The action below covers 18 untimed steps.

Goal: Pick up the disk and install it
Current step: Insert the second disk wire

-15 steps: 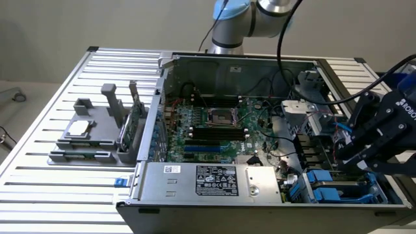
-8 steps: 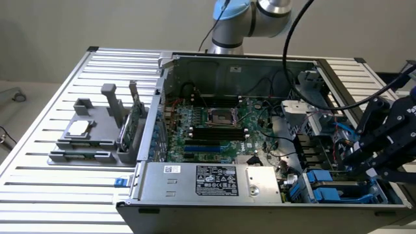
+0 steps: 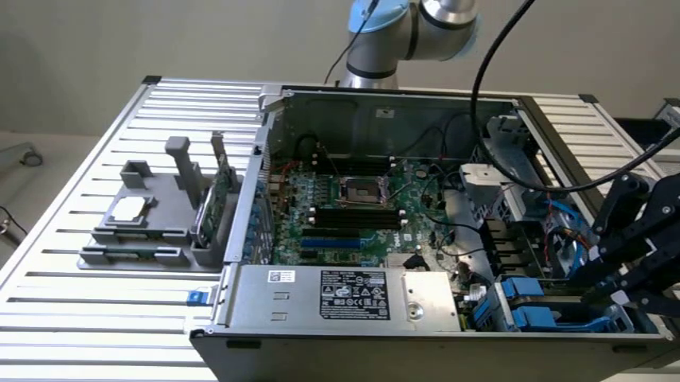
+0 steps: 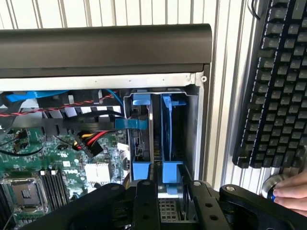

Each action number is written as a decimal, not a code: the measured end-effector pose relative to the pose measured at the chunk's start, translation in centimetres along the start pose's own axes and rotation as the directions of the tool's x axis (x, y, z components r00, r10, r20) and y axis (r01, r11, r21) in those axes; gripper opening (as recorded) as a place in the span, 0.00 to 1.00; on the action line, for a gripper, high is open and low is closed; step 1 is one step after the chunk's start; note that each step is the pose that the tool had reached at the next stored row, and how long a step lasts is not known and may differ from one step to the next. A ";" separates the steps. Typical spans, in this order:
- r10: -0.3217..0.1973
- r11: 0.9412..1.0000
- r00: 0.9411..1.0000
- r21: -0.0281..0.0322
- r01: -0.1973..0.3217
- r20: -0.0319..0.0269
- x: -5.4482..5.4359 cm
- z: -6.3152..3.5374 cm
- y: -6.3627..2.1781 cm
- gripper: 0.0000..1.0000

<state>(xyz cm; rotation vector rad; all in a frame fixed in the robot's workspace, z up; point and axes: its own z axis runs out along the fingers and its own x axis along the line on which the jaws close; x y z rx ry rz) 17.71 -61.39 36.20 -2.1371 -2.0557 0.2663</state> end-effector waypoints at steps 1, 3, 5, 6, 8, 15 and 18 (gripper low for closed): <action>-0.001 1.000 1.000 -0.002 0.001 0.000 0.0 0.04 0.14 0.30; -0.004 1.000 1.000 -0.006 0.004 0.001 -0.1 0.10 0.40 0.30; -0.009 1.000 1.000 -0.010 0.009 0.002 -0.1 0.13 0.62 0.30; -0.012 1.000 1.000 -0.012 0.012 0.003 -0.1 0.15 0.74 0.30; -0.018 1.000 1.000 -0.014 0.018 0.004 -0.1 0.15 0.97 0.30; -0.033 0.999 0.999 -0.029 0.032 -0.022 0.0 0.09 1.62 0.30; -0.046 0.998 0.996 -0.034 0.043 -0.073 0.0 0.10 1.63 0.30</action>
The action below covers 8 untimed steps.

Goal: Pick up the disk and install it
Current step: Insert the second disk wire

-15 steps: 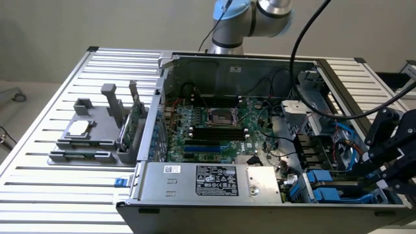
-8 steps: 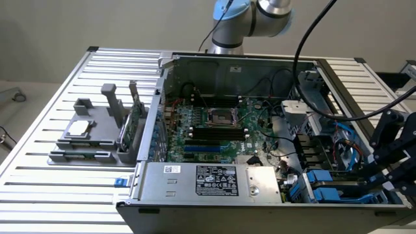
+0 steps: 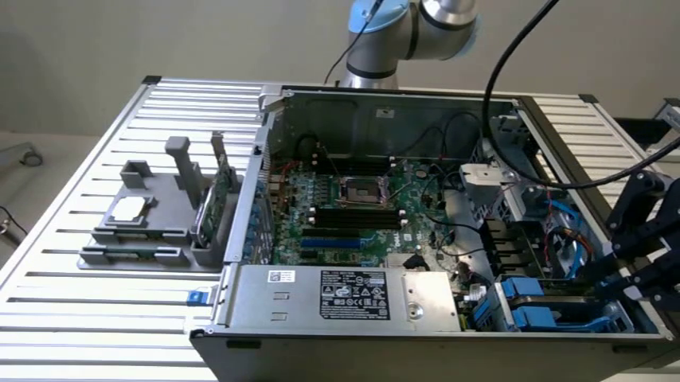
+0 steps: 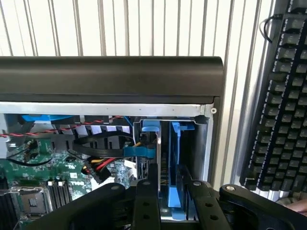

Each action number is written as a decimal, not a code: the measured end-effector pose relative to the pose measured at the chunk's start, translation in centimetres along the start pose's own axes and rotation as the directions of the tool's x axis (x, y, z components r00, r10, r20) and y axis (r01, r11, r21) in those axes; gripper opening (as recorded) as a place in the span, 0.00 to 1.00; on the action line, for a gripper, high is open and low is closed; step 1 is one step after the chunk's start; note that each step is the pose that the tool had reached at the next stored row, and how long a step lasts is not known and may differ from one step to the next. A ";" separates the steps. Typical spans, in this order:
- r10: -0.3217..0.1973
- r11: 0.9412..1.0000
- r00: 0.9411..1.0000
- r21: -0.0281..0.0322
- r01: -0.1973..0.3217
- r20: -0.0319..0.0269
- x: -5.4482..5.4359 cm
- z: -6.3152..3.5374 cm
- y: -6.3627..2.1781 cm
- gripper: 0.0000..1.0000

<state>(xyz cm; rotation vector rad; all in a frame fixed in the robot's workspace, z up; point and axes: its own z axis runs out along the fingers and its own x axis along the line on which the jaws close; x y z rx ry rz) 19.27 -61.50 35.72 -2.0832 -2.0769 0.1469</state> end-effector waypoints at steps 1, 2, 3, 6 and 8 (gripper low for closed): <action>-0.004 1.000 1.000 0.000 0.004 -0.017 0.0 -0.01 -0.01 0.30; -0.007 1.000 0.999 -0.001 0.007 -0.034 0.0 0.00 -0.01 0.30; -0.011 1.000 0.999 -0.003 0.010 -0.049 0.0 0.00 -0.01 0.30; -0.019 1.000 0.996 -0.011 0.018 -0.082 -0.1 0.03 0.00 0.30; -0.020 1.000 0.996 -0.014 0.019 -0.088 -0.4 0.05 0.02 0.30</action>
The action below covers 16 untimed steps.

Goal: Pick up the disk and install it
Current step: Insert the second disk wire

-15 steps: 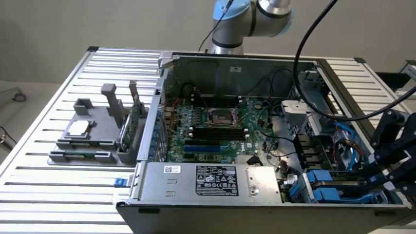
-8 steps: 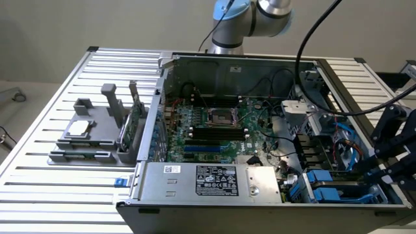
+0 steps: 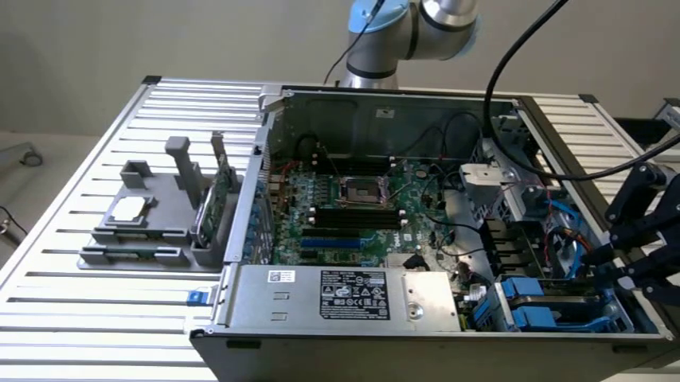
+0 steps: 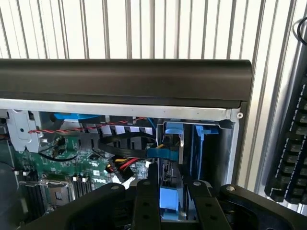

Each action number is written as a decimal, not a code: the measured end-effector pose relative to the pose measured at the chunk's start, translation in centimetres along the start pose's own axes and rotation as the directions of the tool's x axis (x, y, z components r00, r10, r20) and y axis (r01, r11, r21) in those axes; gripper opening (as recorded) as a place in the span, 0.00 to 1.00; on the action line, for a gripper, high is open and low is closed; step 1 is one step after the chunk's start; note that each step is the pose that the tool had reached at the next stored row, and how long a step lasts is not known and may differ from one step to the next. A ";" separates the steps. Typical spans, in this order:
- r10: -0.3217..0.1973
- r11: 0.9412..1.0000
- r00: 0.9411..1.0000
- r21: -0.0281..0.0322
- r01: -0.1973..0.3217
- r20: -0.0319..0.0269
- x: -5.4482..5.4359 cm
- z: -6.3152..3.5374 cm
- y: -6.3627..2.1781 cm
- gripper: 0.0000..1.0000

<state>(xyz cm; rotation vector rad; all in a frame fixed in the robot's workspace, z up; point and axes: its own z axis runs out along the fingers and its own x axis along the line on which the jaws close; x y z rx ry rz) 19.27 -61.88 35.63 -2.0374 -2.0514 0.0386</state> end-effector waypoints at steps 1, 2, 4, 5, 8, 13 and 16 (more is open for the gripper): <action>0.000 1.000 1.000 -0.001 0.000 -0.001 -0.1 0.01 0.00 0.30; 0.000 1.000 1.000 -0.001 0.000 -0.002 -0.2 0.03 0.00 0.30; 0.000 1.000 1.000 -0.003 0.000 -0.006 -0.4 0.08 0.01 0.30; -0.001 1.000 1.000 -0.005 0.001 -0.010 -0.5 0.14 0.02 0.30; -0.006 1.000 0.999 -0.010 0.005 -0.035 -0.6 0.24 0.04 0.30; -0.004 1.000 0.998 -0.014 0.003 -0.059 -0.9 0.43 0.08 0.30; 0.000 1.000 0.998 -0.015 -0.001 -0.064 -1.1 0.43 0.08 0.30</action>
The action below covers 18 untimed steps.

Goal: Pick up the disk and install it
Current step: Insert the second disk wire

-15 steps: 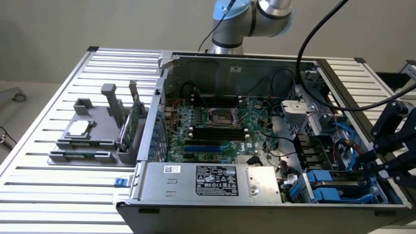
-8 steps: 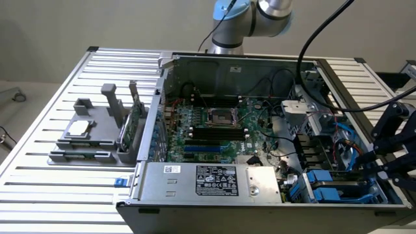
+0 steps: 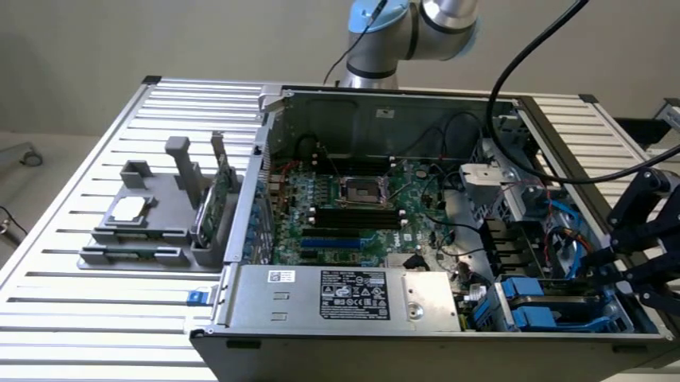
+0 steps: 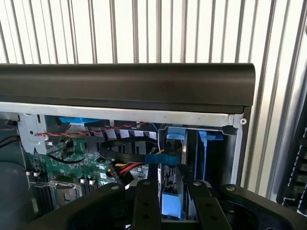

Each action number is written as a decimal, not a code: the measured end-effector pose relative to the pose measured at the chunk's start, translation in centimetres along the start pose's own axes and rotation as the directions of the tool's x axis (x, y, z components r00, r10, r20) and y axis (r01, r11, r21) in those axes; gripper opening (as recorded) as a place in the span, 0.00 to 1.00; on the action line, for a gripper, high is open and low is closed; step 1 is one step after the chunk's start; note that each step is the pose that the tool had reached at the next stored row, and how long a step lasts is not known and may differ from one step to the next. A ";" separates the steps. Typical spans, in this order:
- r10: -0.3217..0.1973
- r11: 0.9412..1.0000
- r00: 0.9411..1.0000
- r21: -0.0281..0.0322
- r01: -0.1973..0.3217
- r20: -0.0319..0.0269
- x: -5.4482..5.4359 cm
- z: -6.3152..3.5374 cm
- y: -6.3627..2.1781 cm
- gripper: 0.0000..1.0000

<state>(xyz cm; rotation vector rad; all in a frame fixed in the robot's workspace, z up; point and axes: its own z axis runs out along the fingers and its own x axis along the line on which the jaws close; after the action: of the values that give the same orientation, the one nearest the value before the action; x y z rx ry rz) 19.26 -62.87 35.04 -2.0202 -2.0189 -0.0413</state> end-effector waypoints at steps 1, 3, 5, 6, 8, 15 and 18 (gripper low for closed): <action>0.001 1.000 1.000 0.000 -0.001 -0.003 -0.1 0.00 0.00 0.30; 0.002 1.000 1.000 -0.001 -0.002 -0.011 -0.2 -0.02 0.00 0.30; 0.003 1.000 1.000 -0.001 -0.003 -0.017 -0.3 -0.04 0.00 0.30; 0.005 1.000 1.000 -0.002 -0.005 -0.019 -0.4 -0.04 0.00 0.30; 0.009 1.000 1.000 -0.003 -0.009 -0.021 -0.6 -0.04 0.00 0.30; 0.014 1.000 0.999 -0.010 -0.014 -0.030 -1.2 0.32 0.08 0.30; 0.012 1.000 0.999 -0.014 -0.013 -0.046 -1.3 0.43 0.11 0.30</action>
<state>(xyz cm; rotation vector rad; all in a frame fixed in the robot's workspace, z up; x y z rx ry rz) 19.26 -64.00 34.33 -2.0215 -1.9834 -0.0985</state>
